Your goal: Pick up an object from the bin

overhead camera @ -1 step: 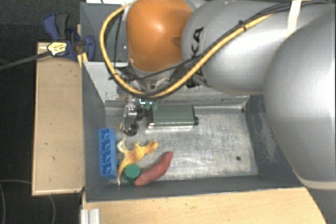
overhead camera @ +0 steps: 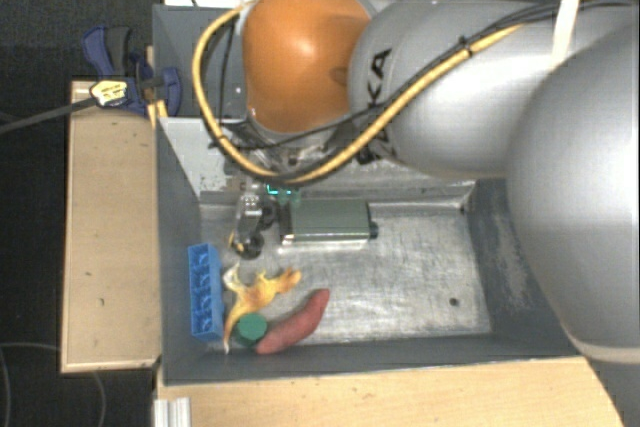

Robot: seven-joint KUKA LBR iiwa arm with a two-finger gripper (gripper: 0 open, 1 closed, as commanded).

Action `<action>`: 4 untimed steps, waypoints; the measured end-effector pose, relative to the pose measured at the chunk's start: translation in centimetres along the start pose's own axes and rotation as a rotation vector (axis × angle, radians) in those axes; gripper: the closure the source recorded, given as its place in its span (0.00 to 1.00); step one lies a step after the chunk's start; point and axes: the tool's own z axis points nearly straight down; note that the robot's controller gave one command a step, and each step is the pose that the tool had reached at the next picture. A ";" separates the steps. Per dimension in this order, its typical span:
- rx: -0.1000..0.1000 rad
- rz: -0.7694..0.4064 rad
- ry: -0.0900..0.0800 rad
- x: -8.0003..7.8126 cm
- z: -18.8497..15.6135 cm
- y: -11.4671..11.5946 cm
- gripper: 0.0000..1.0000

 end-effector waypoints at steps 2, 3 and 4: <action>0.001 -0.423 0.006 5.8 6.3 -1.4 0.00; -0.003 -0.521 -0.008 7.1 13.2 -4.1 1.00; -0.003 -0.520 -0.008 7.1 13.2 -4.1 1.00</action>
Offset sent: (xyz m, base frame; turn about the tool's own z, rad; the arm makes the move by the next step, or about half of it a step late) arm -0.0400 -0.0241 -0.0722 -0.6749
